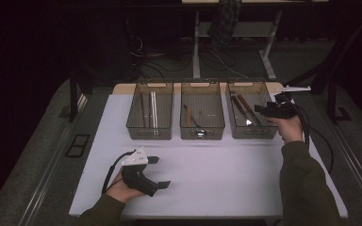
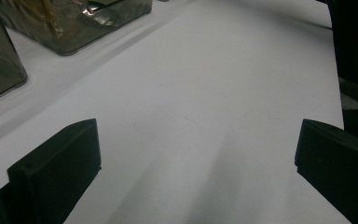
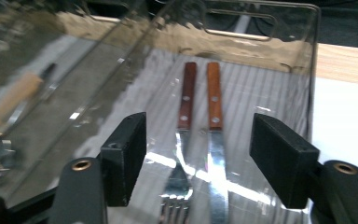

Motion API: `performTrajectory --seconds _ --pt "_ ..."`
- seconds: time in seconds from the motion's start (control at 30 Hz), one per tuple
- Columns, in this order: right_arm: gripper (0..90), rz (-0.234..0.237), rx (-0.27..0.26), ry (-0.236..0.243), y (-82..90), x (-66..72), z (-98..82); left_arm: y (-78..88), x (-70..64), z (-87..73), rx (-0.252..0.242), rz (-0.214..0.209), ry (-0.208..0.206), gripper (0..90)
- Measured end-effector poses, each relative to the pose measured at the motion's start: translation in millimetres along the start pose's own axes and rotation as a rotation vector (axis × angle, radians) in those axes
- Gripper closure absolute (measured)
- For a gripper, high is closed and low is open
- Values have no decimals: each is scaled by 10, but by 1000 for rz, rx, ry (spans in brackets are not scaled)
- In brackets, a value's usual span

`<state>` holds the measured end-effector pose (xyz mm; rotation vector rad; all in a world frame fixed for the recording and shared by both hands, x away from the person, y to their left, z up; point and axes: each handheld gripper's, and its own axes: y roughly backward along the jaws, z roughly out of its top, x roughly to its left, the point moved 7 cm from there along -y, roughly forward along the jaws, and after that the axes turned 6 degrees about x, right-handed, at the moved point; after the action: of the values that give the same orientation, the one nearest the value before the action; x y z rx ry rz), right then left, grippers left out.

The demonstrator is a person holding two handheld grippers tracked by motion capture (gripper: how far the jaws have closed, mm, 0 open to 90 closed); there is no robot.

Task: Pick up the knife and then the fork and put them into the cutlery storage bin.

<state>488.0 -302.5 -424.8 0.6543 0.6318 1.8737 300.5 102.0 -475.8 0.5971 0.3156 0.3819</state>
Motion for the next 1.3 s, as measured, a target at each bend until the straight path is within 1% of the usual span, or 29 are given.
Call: performTrajectory --seconds 0.07,0.17,0.27,0.3,0.37,0.47,0.5,0.57,0.63,0.8,0.93,1.0,1.03,1.1,1.13,1.2,1.3 --pt "329 7 -15 9 35 31 -4 -1 4 0 0 2 1 0" --pt "285 13 -36 34 75 93 -16 -5 9 -2 -1 3 7 0" --pt "247 -8 -47 55 114 154 -34 -6 14 -5 2 6 10 0" --pt "239 -3 -52 62 129 178 -42 -5 14 -6 2 7 10 0" --pt "192 17 -59 72 162 239 -66 -3 16 -10 3 8 10 0" --pt "176 30 -69 94 218 327 -126 2 22 -13 4 9 7 0" --pt "175 31 -76 104 244 353 -147 3 21 -14 5 8 7 0" --pt "175 47 -93 115 298 406 -189 4 19 -15 6 10 6 0" --pt "175 65 -107 116 349 449 -234 1 17 -16 8 10 5 0" --pt "175 77 -122 148 445 533 -352 1 12 -16 9 11 6 0" --pt "173 116 -134 155 511 621 -468 -1 13 -14 6 10 8 0" --pt "173 127 -137 169 542 666 -531 -3 13 -15 8 11 9 0" --pt "173 130 -137 174 556 688 -560 -3 12 -14 7 12 9 0" --pt "174 123 -163 192 598 729 -604 0 12 -13 7 13 10 0" --pt "173 134 -167 194 616 752 -632 2 11 -13 6 13 10 0" --pt "173 160 -169 191 637 800 -695 3 13 -12 6 15 9 0" --pt "174 169 -164 221 655 863 -795 4 9 -12 6 15 8 0"
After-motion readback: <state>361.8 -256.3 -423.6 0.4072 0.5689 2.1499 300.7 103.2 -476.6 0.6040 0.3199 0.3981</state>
